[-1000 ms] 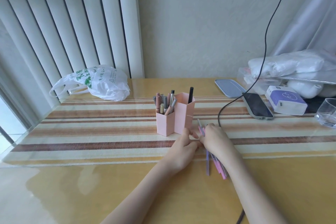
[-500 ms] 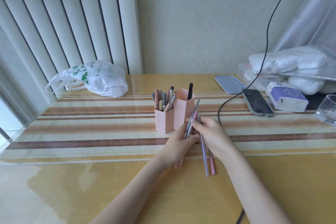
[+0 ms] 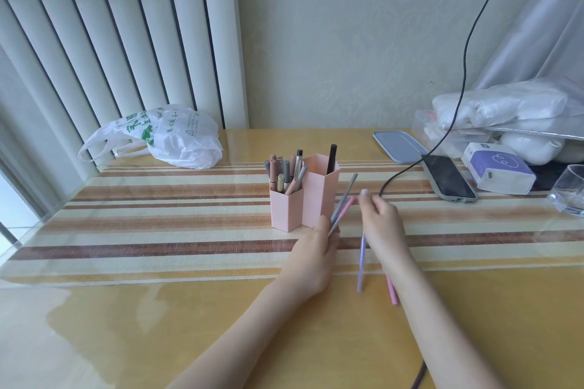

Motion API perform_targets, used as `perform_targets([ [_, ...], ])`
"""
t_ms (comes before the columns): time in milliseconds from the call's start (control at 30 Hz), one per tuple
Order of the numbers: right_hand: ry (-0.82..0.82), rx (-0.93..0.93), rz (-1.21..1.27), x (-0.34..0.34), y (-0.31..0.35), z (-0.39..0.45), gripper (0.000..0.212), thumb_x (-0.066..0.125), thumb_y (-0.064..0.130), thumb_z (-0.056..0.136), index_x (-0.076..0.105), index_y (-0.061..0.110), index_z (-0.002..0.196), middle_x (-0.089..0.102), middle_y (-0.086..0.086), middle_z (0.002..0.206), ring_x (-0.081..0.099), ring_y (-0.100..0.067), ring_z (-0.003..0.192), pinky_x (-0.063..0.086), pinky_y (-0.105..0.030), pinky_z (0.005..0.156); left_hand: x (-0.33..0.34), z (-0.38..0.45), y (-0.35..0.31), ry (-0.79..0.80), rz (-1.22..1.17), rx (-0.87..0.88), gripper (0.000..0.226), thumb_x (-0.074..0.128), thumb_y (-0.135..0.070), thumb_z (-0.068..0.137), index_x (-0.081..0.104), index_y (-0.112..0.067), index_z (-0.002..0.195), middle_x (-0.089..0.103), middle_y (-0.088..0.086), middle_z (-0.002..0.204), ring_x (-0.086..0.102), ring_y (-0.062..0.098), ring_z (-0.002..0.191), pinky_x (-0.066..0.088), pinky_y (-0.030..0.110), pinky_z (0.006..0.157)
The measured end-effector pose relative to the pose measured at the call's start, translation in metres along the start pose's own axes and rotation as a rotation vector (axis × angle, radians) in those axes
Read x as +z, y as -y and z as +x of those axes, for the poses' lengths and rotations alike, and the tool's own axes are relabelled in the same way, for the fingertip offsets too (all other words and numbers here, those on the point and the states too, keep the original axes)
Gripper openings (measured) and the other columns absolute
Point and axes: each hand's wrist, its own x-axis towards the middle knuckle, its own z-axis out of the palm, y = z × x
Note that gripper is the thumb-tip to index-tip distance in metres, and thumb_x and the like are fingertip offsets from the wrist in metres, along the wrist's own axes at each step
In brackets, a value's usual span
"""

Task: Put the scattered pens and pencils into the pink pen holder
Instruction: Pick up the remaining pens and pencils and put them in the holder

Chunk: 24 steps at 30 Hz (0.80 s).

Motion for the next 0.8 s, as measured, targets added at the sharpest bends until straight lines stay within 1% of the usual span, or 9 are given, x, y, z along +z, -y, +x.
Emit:
perform_targets([
  [67,-0.052,0.019,0.019,0.0,-0.001,0.001,0.044,0.033,0.034,0.101,0.065,0.009,0.084,0.037,0.001,0.051,0.038,-0.017,0.051,0.028,-0.028,0.049,0.007,-0.002,-0.009,-0.02,0.153,-0.026,0.019,0.036,-0.024,0.097,0.032,-0.009,0.088,0.056,0.011,0.079,0.053,0.039,0.076,0.042,0.042,0.061],
  [200,-0.057,0.015,-0.002,0.003,-0.003,0.003,0.04,0.034,0.03,0.101,0.064,0.008,0.085,0.055,0.0,0.065,0.048,-0.016,0.062,0.036,-0.025,0.054,0.018,-0.003,-0.019,-0.053,0.402,-0.072,0.028,0.038,-0.039,0.095,0.03,-0.014,0.089,0.062,0.011,0.098,0.06,0.036,0.089,0.033,0.034,0.061],
  [267,-0.063,0.008,-0.011,0.004,-0.005,0.004,0.041,0.035,0.029,0.101,0.065,0.005,0.087,0.062,-0.006,0.069,0.052,-0.016,0.064,0.038,-0.026,0.056,0.022,-0.003,-0.019,-0.016,0.548,-0.039,0.024,0.04,-0.036,0.095,0.033,-0.013,0.095,0.062,0.01,0.103,0.061,0.034,0.094,0.032,0.034,0.063],
  [433,-0.095,-0.022,-0.061,0.0,-0.002,0.001,0.042,0.038,0.026,0.1,0.047,0.006,0.065,0.043,-0.001,0.054,0.042,-0.019,0.056,0.03,-0.03,0.052,0.027,0.006,-0.026,0.056,0.674,-0.091,0.017,0.044,-0.017,0.091,0.028,-0.013,0.089,0.066,0.008,0.1,0.065,0.03,0.093,0.02,0.027,0.044],
  [500,-0.098,0.017,-0.047,-0.004,-0.005,0.004,0.044,0.038,0.028,0.1,0.049,0.002,0.067,0.043,-0.004,0.054,0.044,-0.024,0.058,0.033,-0.031,0.053,0.029,0.011,-0.028,0.067,0.715,-0.101,0.015,0.042,-0.014,0.093,0.028,-0.013,0.088,0.066,0.007,0.099,0.066,0.029,0.092,0.017,0.025,0.044],
  [567,-0.106,0.073,-0.03,-0.011,-0.009,0.009,0.044,0.038,0.03,0.1,0.059,-0.004,0.083,0.044,-0.006,0.055,0.048,-0.027,0.06,0.046,-0.036,0.059,0.03,0.012,-0.029,0.089,0.747,-0.099,0.011,0.041,-0.013,0.095,0.032,-0.013,0.089,0.066,0.007,0.1,0.066,0.029,0.092,0.016,0.026,0.043],
  [633,-0.077,0.125,-0.037,-0.019,-0.012,0.013,0.041,0.037,0.03,0.1,0.063,-0.001,0.095,0.045,-0.004,0.055,0.051,-0.024,0.054,0.055,-0.039,0.056,0.028,0.013,-0.032,0.113,0.763,-0.089,0.004,0.043,-0.01,0.093,0.041,-0.009,0.097,0.066,0.009,0.102,0.066,0.03,0.094,0.02,0.026,0.044],
  [700,-0.028,0.16,-0.056,-0.024,-0.014,0.013,0.039,0.038,0.029,0.101,0.063,0.0,0.095,0.047,-0.006,0.056,0.053,-0.019,0.043,0.051,-0.031,0.047,0.027,0.014,-0.031,0.107,0.775,-0.091,0.014,0.045,-0.009,0.092,0.045,-0.005,0.105,0.065,0.009,0.105,0.065,0.031,0.097,0.03,0.027,0.053],
  [800,-0.016,0.183,-0.082,-0.028,-0.017,0.014,0.041,0.038,0.03,0.1,0.059,-0.002,0.086,0.052,-0.009,0.056,0.054,-0.016,0.036,0.053,-0.03,0.046,0.025,0.017,-0.027,0.054,0.754,-0.111,0.017,0.039,-0.008,0.094,0.049,-0.007,0.107,0.067,0.011,0.105,0.064,0.033,0.097,0.033,0.031,0.061],
])
